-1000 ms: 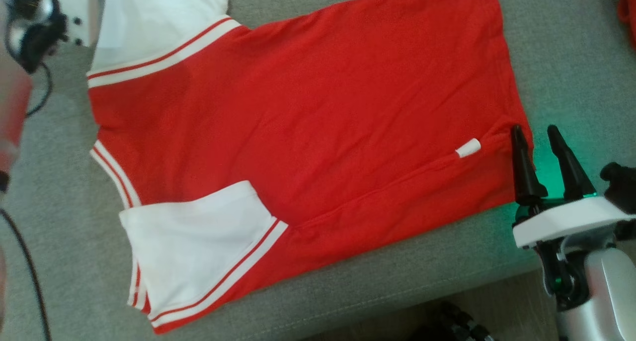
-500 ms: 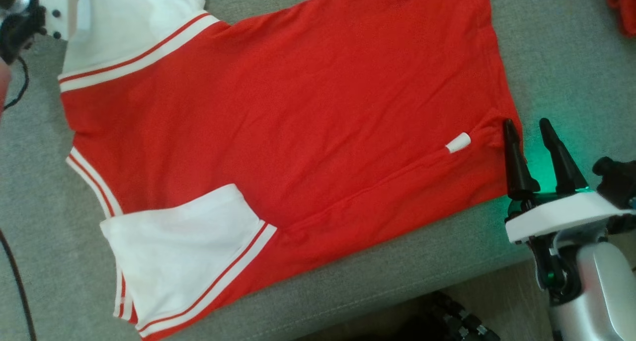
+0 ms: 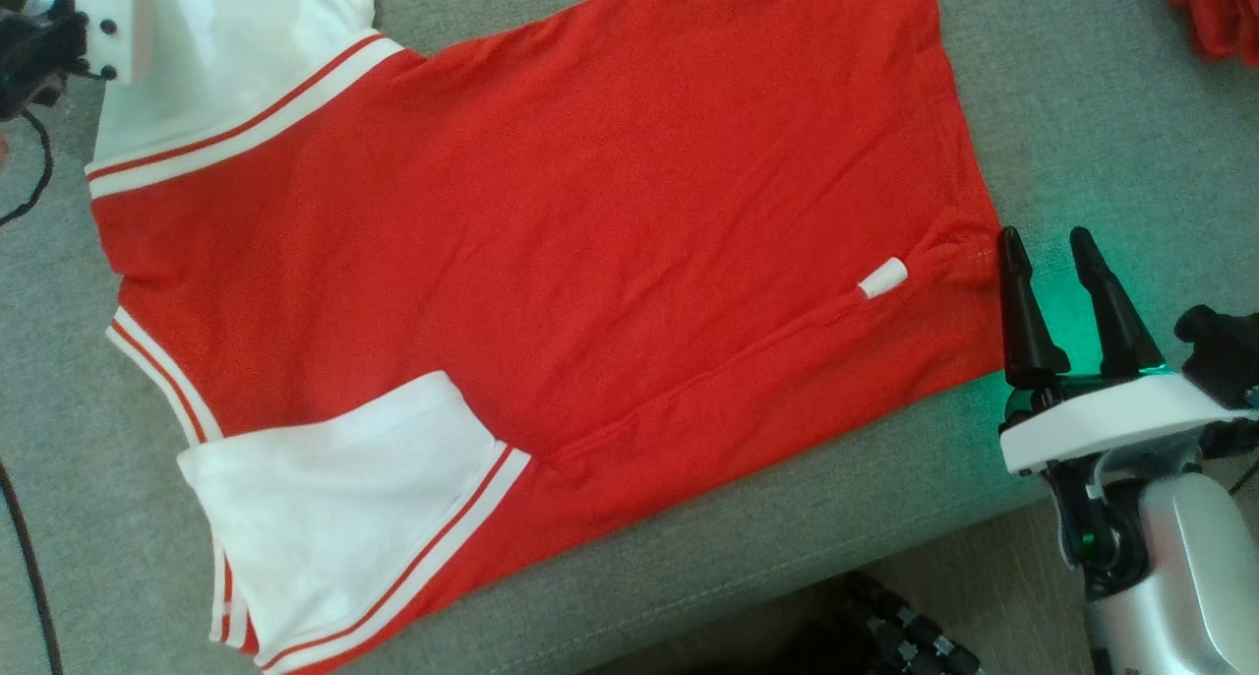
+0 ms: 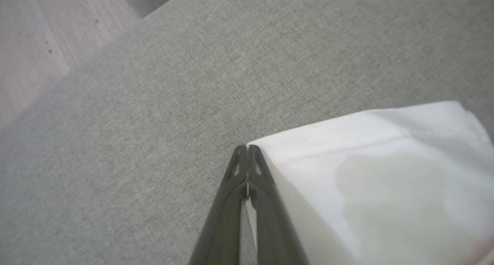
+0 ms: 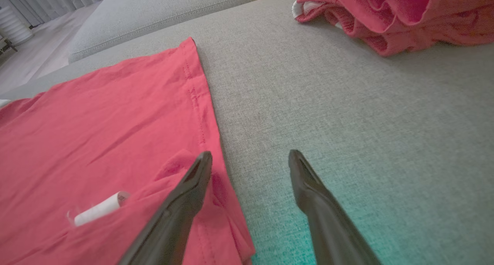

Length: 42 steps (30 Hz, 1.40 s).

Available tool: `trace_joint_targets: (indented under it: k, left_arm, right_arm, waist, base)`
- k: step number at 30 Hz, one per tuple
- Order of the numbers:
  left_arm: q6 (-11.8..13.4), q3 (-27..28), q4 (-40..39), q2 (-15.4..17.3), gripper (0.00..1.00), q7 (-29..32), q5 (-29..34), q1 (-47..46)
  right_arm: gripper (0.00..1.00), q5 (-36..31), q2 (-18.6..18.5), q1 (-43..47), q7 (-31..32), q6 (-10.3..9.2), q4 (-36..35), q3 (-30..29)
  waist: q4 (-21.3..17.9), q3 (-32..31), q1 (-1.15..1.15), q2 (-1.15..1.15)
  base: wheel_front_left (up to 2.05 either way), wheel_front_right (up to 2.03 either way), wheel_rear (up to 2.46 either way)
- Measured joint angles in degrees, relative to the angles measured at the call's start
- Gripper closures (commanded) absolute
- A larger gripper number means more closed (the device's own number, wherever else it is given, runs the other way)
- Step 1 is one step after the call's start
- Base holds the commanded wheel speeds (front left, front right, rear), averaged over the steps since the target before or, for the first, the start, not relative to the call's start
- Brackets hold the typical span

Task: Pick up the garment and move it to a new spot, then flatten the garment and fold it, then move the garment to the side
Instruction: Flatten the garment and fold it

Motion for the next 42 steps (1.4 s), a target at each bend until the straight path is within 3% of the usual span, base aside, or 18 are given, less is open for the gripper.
trace_joint_targets:
  k: [7,14,18,24,34,42]
  left_arm:
    - [0.0,-3.0,-1.6,1.2,1.00,-5.6,-0.1,0.4]
    - [0.0,-5.4,-5.6,1.0,1.00,-10.1,-1.9,0.4]
    - [0.0,-6.2,-8.5,1.1,1.00,-11.6,-3.4,0.4]
    - [0.0,-8.5,-16.3,2.7,1.00,-13.0,-5.8,1.3]
    - [0.6,-9.3,-23.6,6.3,1.00,-13.6,-6.3,4.6]
    - [1.3,-9.8,-26.8,6.9,1.00,-13.1,-6.8,5.0]
  right_arm:
    - [0.00,1.2,-0.6,-2.0,1.8,0.00,-0.9,1.1]
    - [0.00,2.4,-5.8,-13.9,12.8,0.00,0.2,1.6]
    - [0.00,2.6,-7.7,-19.0,17.2,0.00,4.0,2.5]
    - [0.00,0.9,-9.6,-27.3,22.6,0.00,15.3,5.0]
    - [0.00,-8.0,-9.1,-38.3,28.8,0.00,30.7,9.0]
    - [0.00,-8.2,-8.0,-43.6,29.9,0.00,37.2,9.6]
  waist:
    - [0.5,-1.4,0.00,0.00]
    - [3.0,-4.0,0.00,0.00]
    - [4.7,-4.9,0.00,0.00]
    - [8.2,-5.6,0.00,0.00]
    - [10.7,-5.0,0.00,0.00]
    - [11.2,-4.7,0.00,0.00]
  base:
    - [0.00,0.00,0.00]
    - [0.00,0.00,0.00]
    - [0.00,0.00,0.00]
    - [0.00,0.00,0.00]
    - [0.00,0.00,0.00]
    - [0.00,0.00,0.00]
